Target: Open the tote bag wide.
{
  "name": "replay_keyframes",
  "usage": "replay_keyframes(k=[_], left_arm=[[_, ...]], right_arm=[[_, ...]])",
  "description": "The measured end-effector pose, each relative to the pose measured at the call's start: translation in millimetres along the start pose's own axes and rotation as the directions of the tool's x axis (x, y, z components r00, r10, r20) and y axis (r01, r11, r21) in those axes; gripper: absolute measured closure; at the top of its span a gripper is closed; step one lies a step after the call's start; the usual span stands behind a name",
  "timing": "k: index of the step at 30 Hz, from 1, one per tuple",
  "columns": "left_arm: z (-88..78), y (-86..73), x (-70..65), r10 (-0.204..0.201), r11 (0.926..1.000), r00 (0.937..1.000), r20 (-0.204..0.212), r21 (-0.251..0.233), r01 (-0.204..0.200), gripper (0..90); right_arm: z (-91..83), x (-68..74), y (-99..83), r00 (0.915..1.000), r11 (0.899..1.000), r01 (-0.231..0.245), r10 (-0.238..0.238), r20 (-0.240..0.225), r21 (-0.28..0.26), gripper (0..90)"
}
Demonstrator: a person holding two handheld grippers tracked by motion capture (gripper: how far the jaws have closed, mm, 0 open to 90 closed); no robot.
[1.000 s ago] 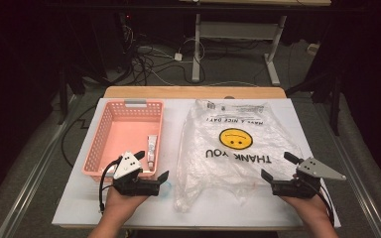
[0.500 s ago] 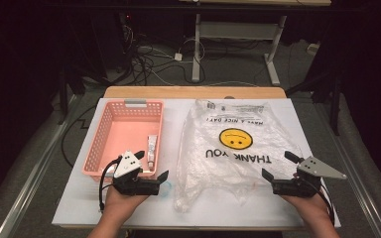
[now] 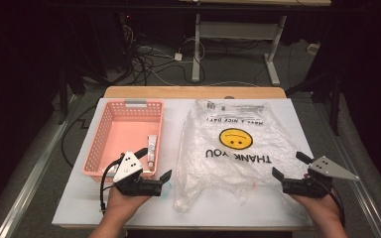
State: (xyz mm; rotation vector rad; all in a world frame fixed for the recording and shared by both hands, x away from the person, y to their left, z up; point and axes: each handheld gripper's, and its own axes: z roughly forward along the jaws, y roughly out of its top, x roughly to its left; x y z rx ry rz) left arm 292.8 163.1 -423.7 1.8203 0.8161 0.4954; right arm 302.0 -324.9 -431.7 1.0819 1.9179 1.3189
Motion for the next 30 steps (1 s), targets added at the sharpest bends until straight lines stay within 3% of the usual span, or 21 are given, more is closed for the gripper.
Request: replay_keyframes(k=[4,9,15,19,20,21,25,28,29,30], left_arm=[[1.5,1.4,-0.1,-0.004,0.9992,1.0,0.001,0.04,0.004,0.0],[-0.8,4.1,1.5,-0.016,0.9978,0.9998,-0.007,0.064,0.017,0.0],[0.8,1.8,3.5,-0.017,0.995,0.9999,-0.003,0.098,0.017,0.0],[-2.2,4.0,2.6,-0.04,0.9919,0.9992,0.006,0.121,0.039,0.0],[-3.9,4.5,2.3,-0.035,0.9916,0.9994,0.003,0.124,0.035,0.0],[-7.8,4.6,1.7,-0.015,0.9912,0.9998,-0.011,0.132,0.016,0.0],[-12.5,2.9,3.6,-0.026,0.9911,0.9996,-0.011,0.13,0.027,0.0],[-12.2,-5.0,4.4,-0.033,0.9891,0.9994,0.011,0.144,0.032,0.0],[-12.2,-5.0,4.4,-0.033,0.9891,0.9994,0.011,0.144,0.032,0.0],[-10.8,-7.2,2.6,-0.003,0.9901,0.9999,0.017,0.141,0.0,0.0]], right_arm=[[-4.9,-17.6,-2.9,0.9983,0.999,-0.027,0.025,0.052,0.032,1.9],[-3.4,-36.8,-11.3,0.9922,0.99,-0.069,0.056,0.111,0.122,9.7],[-3.1,-52.9,-21.9,0.9825,0.969,-0.143,0.114,0.147,0.201,20.9],[-1.3,-63.0,-28.3,0.9689,0.944,-0.216,0.175,0.175,0.249,29.2],[-1.3,-63.0,-28.3,0.9689,0.944,-0.216,0.175,0.175,0.249,29.2],[-0.5,-65.6,-31.3,0.9621,0.936,-0.23,0.177,0.207,0.267,31.2],[-0.6,-70.7,-36.3,0.9523,0.919,-0.266,0.204,0.227,0.29,40.7],[0.7,-69.8,-41.4,0.9546,0.906,-0.259,0.188,0.231,0.334,53.3],[0.7,-69.8,-41.4,0.9546,0.906,-0.259,0.188,0.231,0.334,53.3],[0.8,-66.9,-43.4,0.9561,0.908,-0.239,0.157,0.247,0.345,64.1]])
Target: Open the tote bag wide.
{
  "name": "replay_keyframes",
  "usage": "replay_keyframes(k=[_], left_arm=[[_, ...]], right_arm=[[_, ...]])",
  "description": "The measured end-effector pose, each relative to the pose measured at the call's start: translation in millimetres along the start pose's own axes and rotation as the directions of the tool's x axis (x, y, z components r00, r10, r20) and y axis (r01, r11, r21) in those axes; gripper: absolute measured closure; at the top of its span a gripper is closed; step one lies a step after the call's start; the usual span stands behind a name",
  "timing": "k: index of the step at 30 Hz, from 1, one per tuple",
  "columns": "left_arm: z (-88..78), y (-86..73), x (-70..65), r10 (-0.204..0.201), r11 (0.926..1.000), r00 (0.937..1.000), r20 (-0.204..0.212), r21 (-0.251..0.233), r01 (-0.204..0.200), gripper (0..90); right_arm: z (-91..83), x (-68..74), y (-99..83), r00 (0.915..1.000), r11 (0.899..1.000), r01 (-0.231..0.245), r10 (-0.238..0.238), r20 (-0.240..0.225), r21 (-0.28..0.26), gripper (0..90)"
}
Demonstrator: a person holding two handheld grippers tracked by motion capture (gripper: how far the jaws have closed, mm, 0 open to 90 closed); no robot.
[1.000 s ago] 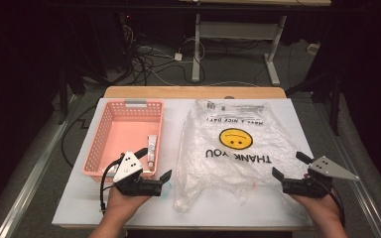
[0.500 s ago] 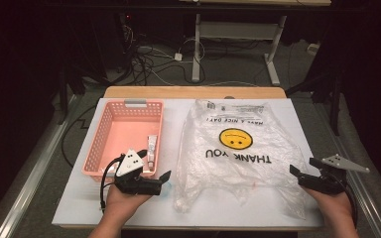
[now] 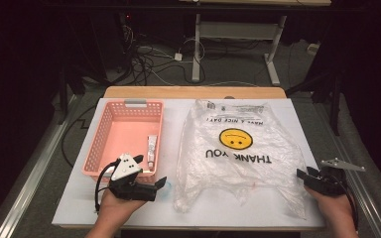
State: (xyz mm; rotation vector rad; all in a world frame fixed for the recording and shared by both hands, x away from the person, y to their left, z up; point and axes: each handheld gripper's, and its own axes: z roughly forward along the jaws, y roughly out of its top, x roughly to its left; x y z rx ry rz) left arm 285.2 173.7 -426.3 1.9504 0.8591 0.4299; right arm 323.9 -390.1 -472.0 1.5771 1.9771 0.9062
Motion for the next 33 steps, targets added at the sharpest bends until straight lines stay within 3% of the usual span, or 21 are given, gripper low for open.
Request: replay_keyframes(k=[4,11,16,23,27,30,33], left_arm=[[0.9,1.9,-0.2,-0.016,0.9999,0.9996,0.023,-0.001,0.016,0.0],[3.5,8.8,0.8,0.013,0.9992,0.9996,0.026,-0.039,-0.012,0.0],[6.5,10.4,0.7,-0.013,0.9976,0.9981,0.06,-0.068,0.017,0.0],[11.1,8.3,1.7,-0.023,0.9988,0.9982,0.055,-0.042,0.025,0.0],[8.8,6.6,0.6,-0.023,0.9987,0.9985,0.051,-0.043,0.025,0.0],[6.6,6.0,-0.5,-0.016,0.9987,0.9988,0.046,-0.047,0.018,0.0],[3.0,4.0,-2.0,-0.014,0.999,0.9991,0.039,-0.041,0.016,0.0]], right_arm=[[-1.5,2.1,-1.8,0.9997,1.0,0.025,-0.025,-0.002,0.003,90.0],[-19.5,13.5,-13.5,0.9981,0.998,0.058,-0.058,-0.023,-0.006,90.0],[-37.7,25.6,-26.3,0.9979,0.998,0.056,-0.056,-0.033,-0.019,90.0],[-58.5,48.5,-46.8,0.9922,0.996,0.082,-0.084,-0.092,-0.027,90.0],[-60.6,64.5,-53.4,0.9844,0.994,0.107,-0.108,-0.139,-0.015,90.0],[-59.9,78.4,-57.1,0.9717,0.989,0.149,-0.145,-0.186,0.004,89.3],[-62.9,83.3,-55.5,0.9671,0.985,0.171,-0.17,-0.189,-0.012,78.5]])
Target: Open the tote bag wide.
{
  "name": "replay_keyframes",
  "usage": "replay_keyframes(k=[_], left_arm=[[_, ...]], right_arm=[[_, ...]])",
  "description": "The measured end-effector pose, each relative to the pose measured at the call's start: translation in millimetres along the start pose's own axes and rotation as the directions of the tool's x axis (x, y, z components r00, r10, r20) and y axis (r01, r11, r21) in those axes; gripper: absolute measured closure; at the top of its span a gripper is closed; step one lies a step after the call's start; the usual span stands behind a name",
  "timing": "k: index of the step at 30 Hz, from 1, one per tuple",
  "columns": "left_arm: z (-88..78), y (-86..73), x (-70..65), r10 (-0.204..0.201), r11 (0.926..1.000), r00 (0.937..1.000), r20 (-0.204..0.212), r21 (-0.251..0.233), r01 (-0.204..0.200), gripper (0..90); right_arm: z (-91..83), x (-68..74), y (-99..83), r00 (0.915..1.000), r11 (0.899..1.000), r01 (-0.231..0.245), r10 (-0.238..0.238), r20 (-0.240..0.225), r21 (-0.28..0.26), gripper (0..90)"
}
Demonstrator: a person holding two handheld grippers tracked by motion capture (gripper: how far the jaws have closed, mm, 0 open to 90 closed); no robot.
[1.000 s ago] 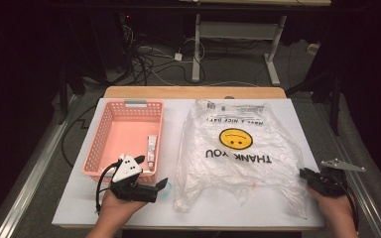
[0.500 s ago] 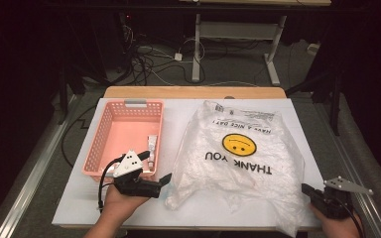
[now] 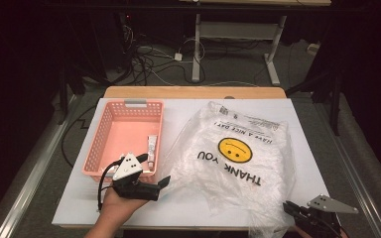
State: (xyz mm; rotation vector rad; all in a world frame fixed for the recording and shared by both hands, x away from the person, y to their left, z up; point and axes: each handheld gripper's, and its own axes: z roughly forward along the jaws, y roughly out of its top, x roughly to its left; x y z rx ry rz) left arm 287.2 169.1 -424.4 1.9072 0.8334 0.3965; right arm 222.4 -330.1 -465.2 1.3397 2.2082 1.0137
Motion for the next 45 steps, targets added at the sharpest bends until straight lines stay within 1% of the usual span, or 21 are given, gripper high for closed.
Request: replay_keyframes(k=[2,6,10,11,13,14,17,20,21,22,24,25,26,29,31,33,36,37,42,44,45], left_arm=[[-1.7,-1.5,-0.1,-0.001,1.0,1.0,-0.005,0.004,0.001,0.0],[-6.9,-5.4,1.6,-0.012,0.9999,0.9999,-0.011,0.011,0.012,0.0],[-10.5,-7.7,2.7,-0.016,0.9998,0.9995,-0.028,0.007,0.016,0.0],[-11.7,-9.1,2.5,-0.007,1.0,0.9992,-0.04,0.004,0.007,0.0],[-12.5,-9.8,2.3,-0.005,1.0,0.9992,-0.04,0.002,0.005,0.0],[-12.9,-10.5,2.6,-0.004,1.0,0.9992,-0.04,0.003,0.004,0.0],[-13.2,-13.9,5.0,-0.04,0.9991,0.9988,-0.027,0.009,0.041,0.0],[-14.3,-14.0,5.0,-0.036,0.9991,0.999,-0.025,0.023,0.036,0.0],[-17.8,-13.4,3.6,-0.018,0.9997,0.9997,-0.019,0.014,0.018,0.0],[-19.6,-12.9,3.2,-0.013,0.9999,0.9997,-0.021,0.01,0.013,0.0],[-21.0,-12.8,2.8,-0.012,0.9999,0.9996,-0.026,0.003,0.012,0.0],[-21.5,-13.0,2.7,-0.012,0.9999,0.9995,-0.028,0.0,0.012,0.0],[-22.0,-13.7,3.1,-0.013,0.9999,0.9994,-0.033,0.0,0.013,0.0],[-21.7,-15.7,5.5,-0.026,0.9996,0.9991,-0.033,0.006,0.026,0.0],[-22.4,-16.5,6.0,-0.023,0.9997,0.9989,-0.041,0.006,0.023,0.0],[-23.4,-16.8,5.4,-0.021,0.9998,0.9985,-0.05,0.003,0.021,0.0],[-23.7,-16.3,5.0,-0.022,0.9997,0.9986,-0.049,0.0,0.022,0.0],[-23.3,-16.1,4.8,-0.024,0.9997,0.9986,-0.047,-0.003,0.024,0.0],[-19.2,-16.5,2.4,-0.016,0.9998,0.9991,-0.039,0.013,0.017,0.0],[-18.8,-16.6,1.7,-0.013,0.9998,0.9991,-0.04,0.015,0.014,0.0],[-18.6,-16.6,1.1,-0.01,0.9998,0.9991,-0.042,0.016,0.011,0.0]], right_arm=[[-4.8,-3.3,5.0,0.9999,0.999,-0.001,0.001,0.012,-0.033,71.6],[-11.5,-17.0,16.5,0.9995,0.994,-0.011,0.014,0.027,-0.105,63.9],[-2.2,-37.5,34.5,0.998,0.991,-0.003,0.012,0.062,-0.132,61.1],[3.0,-45.4,41.1,0.9975,0.99,-0.012,0.021,0.067,-0.138,60.5],[11.5,-56.4,49.8,0.9963,0.989,-0.021,0.033,0.079,-0.147,58.1],[16.6,-62.1,54.6,0.9949,0.989,-0.013,0.028,0.097,-0.145,58.0],[31.9,-82.1,67.4,0.9939,0.99,-0.033,0.047,0.1,-0.139,57.7],[47.3,-100.7,78.8,0.9906,0.99,-0.059,0.075,0.115,-0.13,57.5],[52.7,-106.9,82.7,0.99,0.99,-0.063,0.078,0.118,-0.126,57.5],[58.0,-112.4,86.5,0.9884,0.99,-0.069,0.084,0.126,-0.119,57.6],[70.4,-121.6,94.0,0.986,0.993,-0.071,0.085,0.144,-0.097,57.7],[70.4,-121.6,94.0,0.986,0.993,-0.071,0.085,0.144,-0.097,57.7],[80.5,-128.9,100.5,0.9848,0.993,-0.075,0.088,0.149,-0.09,57.5],[93.0,-140.7,110.7,0.9824,0.991,-0.103,0.116,0.147,-0.09,54.5],[99.4,-146.5,116.6,0.9805,0.989,-0.12,0.132,0.145,-0.091,51.9],[106.8,-151.8,123.2,0.9821,0.987,-0.128,0.139,0.127,-0.093,49.2],[114.6,-156.1,130.7,0.9809,0.987,-0.138,0.147,0.127,-0.079,47.3],[120.8,-160.1,136.6,0.9823,0.988,-0.144,0.149,0.113,-0.059,46.9],[132.2,-167.9,145.7,0.9843,0.992,-0.126,0.129,0.12,-0.028,47.1],[133.9,-168.2,145.8,0.9852,0.993,-0.119,0.121,0.122,-0.023,47.1],[139.3,-168.6,144.3,0.987,0.994,-0.109,0.109,0.118,-0.006,47.2]])
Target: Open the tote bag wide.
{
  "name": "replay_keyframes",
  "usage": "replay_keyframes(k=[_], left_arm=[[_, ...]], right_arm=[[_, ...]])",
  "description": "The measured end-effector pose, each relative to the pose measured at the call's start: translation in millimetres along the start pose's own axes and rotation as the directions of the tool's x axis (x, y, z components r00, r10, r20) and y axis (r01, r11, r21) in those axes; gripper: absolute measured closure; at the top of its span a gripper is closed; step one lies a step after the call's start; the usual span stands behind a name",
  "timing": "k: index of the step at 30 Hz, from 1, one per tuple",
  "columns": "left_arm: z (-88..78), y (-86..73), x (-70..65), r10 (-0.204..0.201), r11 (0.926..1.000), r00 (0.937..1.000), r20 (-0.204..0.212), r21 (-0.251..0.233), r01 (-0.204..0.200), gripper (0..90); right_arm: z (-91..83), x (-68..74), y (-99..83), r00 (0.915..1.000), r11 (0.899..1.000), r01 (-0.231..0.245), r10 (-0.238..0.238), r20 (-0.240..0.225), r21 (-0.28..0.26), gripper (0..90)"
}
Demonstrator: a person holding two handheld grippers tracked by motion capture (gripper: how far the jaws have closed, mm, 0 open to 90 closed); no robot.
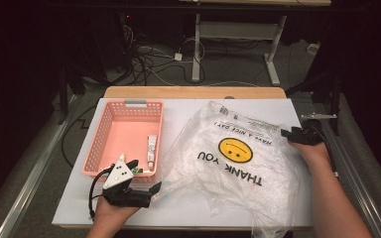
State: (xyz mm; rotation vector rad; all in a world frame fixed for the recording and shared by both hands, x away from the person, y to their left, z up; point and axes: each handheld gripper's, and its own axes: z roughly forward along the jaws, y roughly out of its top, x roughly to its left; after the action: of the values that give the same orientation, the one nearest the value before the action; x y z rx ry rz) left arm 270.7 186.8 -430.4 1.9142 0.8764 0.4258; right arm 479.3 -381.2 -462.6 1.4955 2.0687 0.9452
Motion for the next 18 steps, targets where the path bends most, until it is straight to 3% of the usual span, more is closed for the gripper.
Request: replay_keyframes(k=[4,8,14,18], left_arm=[[-0.2,-0.4,0.0,-0.004,1.0,1.0,-0.002,0.001,0.004,0.0],[-1.3,-0.9,-0.6,-0.009,1.0,1.0,-0.003,-0.001,0.009,0.0],[-1.0,-0.6,-1.7,-0.006,1.0,1.0,0.0,0.0,0.006,0.0],[-2.1,-0.8,-1.7,-0.004,1.0,1.0,0.003,-0.003,0.004,0.0]], right_arm=[[9.0,3.9,-3.4,0.9987,0.999,0.041,-0.04,-0.032,0.036,49.1],[10.3,11.8,-4.9,0.9956,0.995,0.094,-0.094,0.006,0.034,60.6],[9.9,16.7,-5.4,0.9939,0.994,0.104,-0.103,-0.04,0.032,89.2],[8.8,18.2,-6.3,0.9951,0.995,0.094,-0.093,-0.032,0.023,90.0]])
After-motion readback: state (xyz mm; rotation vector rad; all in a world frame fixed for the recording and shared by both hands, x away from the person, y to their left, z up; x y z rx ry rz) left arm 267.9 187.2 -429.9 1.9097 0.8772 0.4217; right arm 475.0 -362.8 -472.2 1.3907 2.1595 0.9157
